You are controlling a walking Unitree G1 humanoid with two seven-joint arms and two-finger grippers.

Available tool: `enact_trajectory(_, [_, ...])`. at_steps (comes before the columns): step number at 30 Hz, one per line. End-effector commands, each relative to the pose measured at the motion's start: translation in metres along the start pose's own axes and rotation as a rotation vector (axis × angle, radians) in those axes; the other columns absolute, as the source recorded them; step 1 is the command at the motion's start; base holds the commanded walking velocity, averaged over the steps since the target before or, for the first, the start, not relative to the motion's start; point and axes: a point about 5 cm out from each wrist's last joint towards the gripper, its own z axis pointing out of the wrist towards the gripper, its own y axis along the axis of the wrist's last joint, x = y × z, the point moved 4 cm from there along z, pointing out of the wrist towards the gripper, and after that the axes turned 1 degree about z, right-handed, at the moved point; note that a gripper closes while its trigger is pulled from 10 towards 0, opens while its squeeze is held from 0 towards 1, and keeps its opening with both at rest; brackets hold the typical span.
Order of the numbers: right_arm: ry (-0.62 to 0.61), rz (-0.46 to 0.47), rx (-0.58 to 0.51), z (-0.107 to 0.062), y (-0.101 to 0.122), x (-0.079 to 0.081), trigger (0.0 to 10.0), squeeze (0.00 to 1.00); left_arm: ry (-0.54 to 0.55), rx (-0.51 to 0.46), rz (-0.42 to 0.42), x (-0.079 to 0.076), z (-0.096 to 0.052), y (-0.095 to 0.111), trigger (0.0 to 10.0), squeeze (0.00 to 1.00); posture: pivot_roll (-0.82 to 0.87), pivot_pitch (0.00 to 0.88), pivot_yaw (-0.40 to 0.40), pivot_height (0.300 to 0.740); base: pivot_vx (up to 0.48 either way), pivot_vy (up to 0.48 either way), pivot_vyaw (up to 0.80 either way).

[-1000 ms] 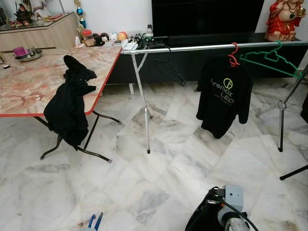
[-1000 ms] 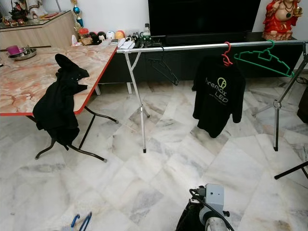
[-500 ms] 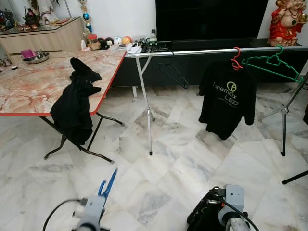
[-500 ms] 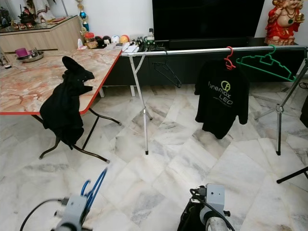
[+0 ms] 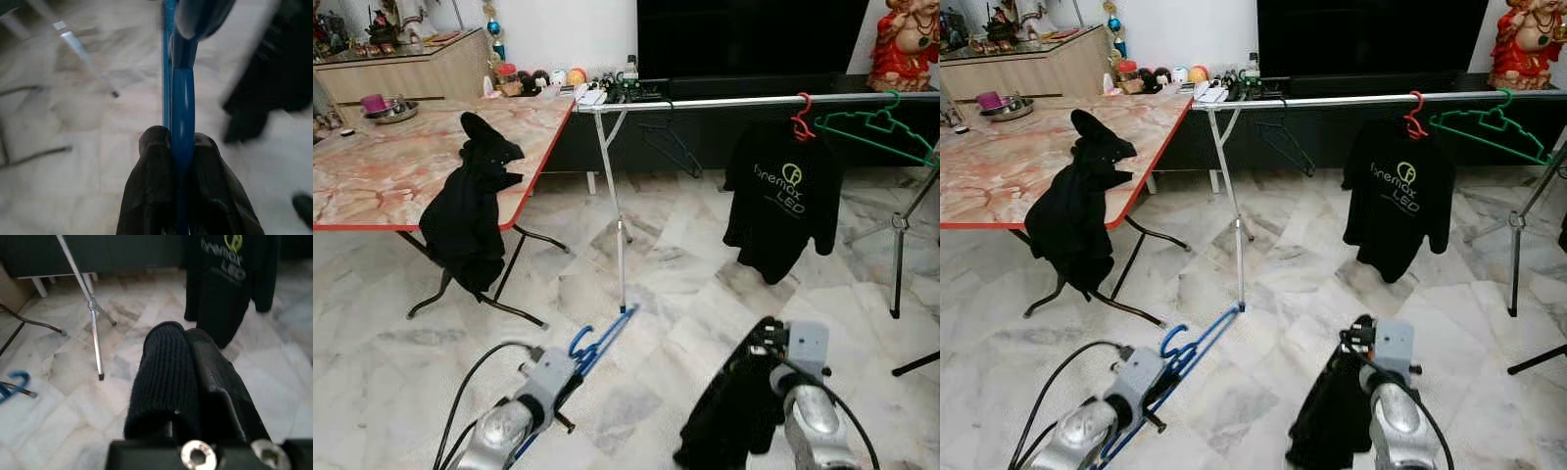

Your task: Hang hanger

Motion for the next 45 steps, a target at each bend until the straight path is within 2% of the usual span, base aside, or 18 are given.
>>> enact_trajectory(1, [0.033, -0.044, -0.042, 0.005, 0.013, 0.008, 10.0, 0.00, -0.054, 0.032, 0.051, -0.002, -0.001, -0.003, 10.0, 0.00, 0.00, 0.021, 0.043, 0.740, 0.000, 0.000, 0.00])
enact_trajectory(6, [0.098, -0.105, -0.016, 0.004, 0.007, 0.021, 10.0, 0.00, -0.167, -0.009, 0.109, -0.006, 0.001, 0.016, 10.0, 0.00, 0.02, 0.020, 0.033, 0.740, 0.000, 0.000, 0.00])
enact_trajectory(8, [0.103, -0.098, -0.007, 0.004, 0.005, 0.025, 10.0, 0.00, -0.242, -0.022, 0.149, -0.012, 0.001, 0.023, 10.0, 0.00, 0.02, 0.017, 0.034, 0.740, 0.000, 0.000, 0.00])
enact_trajectory(14, [0.126, -0.109, -0.006, 0.009, 0.011, 0.031, 10.0, 0.00, -0.403, 0.016, 0.189, -0.023, -0.005, 0.023, 10.0, 0.00, 0.02, 0.008, 0.036, 0.740, 0.000, 0.000, 0.00])
enact_trajectory(21, [0.120, -0.123, -0.004, 0.013, 0.015, 0.030, 10.0, 0.00, -0.512, 0.079, 0.223, -0.028, -0.012, 0.022, 10.0, 0.00, 0.03, 0.003, 0.032, 0.740, 0.000, 0.000, 0.00])
enact_trajectory(25, [0.094, -0.101, -0.015, 0.015, 0.019, 0.029, 10.0, 0.00, -0.569, 0.089, 0.191, -0.031, -0.017, 0.025, 10.0, 0.00, 0.03, 0.011, 0.033, 0.740, 0.000, 0.000, 0.00])
enact_trajectory(26, [0.088, -0.075, -0.016, 0.015, 0.020, 0.030, 10.0, 0.00, -0.590, 0.081, 0.170, -0.032, -0.018, 0.028, 10.0, 0.00, 0.03, 0.015, 0.034, 0.740, 0.000, 0.000, 0.00])
enact_trajectory(29, [0.088, -0.072, -0.005, 0.015, 0.018, 0.031, 10.0, 0.00, -0.601, 0.052, 0.135, -0.032, -0.018, 0.035, 10.0, 0.00, 0.04, 0.018, 0.035, 0.740, 0.000, 0.000, 0.00])
enact_trajectory(33, [0.034, 0.017, 0.017, 0.014, 0.014, 0.028, 10.0, 0.00, -0.619, 0.043, 0.106, -0.031, -0.022, 0.042, 10.0, 0.00, 0.04, 0.021, 0.036, 0.740, 0.000, 0.000, 0.00])
enact_trajectory(37, [0.019, 0.028, 0.026, 0.014, 0.012, 0.026, 10.0, 0.00, -0.659, 0.039, 0.088, -0.031, -0.026, 0.045, 10.0, 0.00, 0.05, 0.024, 0.037, 0.740, 0.000, 0.000, 0.00])
enact_trajectory(38, [0.020, 0.057, 0.031, 0.015, 0.012, 0.027, 10.0, 0.00, -0.667, 0.032, 0.081, -0.031, -0.028, 0.048, 10.0, 0.00, 0.05, 0.025, 0.038, 0.740, 0.000, 0.000, 0.00])
enact_trajectory(41, [0.113, 0.045, 0.022, 0.018, 0.018, 0.041, 10.0, 0.00, -0.664, -0.022, 0.033, -0.028, -0.027, 0.061, 10.0, 0.00, 0.05, 0.025, 0.038, 0.740, 0.000, 0.000, 0.00])
enact_trajectory(43, [0.179, 0.013, 0.012, 0.018, 0.023, 0.052, 10.0, 0.00, -0.657, -0.034, 0.037, -0.028, -0.026, 0.067, 10.0, 0.00, 0.05, 0.025, 0.037, 0.740, 0.000, 0.000, 0.00])
enact_trajectory(45, [0.193, -0.018, 0.001, 0.019, 0.026, 0.054, 10.0, 0.00, -0.619, -0.049, 0.033, -0.025, -0.022, 0.070, 10.0, 0.00, 0.05, 0.025, 0.036, 0.740, 0.000, 0.000, 0.00])
